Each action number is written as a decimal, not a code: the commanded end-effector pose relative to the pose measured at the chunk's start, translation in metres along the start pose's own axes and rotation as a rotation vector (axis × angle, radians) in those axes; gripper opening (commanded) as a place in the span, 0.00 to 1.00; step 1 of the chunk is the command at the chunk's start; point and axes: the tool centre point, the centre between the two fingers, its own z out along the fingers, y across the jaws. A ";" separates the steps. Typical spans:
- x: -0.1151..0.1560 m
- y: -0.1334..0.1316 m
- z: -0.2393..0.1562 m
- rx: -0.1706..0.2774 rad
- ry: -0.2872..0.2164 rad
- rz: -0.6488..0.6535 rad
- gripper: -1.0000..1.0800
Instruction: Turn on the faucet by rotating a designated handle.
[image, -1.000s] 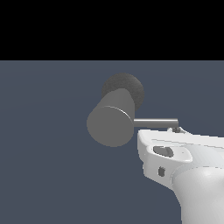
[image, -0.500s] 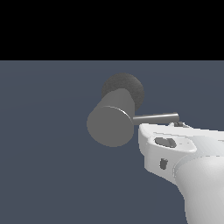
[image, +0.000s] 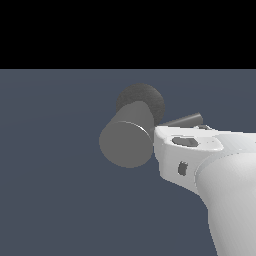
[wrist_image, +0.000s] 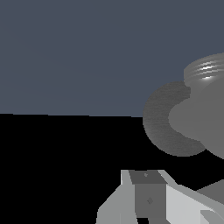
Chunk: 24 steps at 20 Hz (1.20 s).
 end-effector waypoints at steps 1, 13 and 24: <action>-0.029 0.020 0.000 -0.033 -0.049 0.003 0.00; -0.034 0.026 -0.001 -0.015 -0.016 0.002 0.00; -0.070 0.053 -0.004 -0.029 -0.042 0.003 0.00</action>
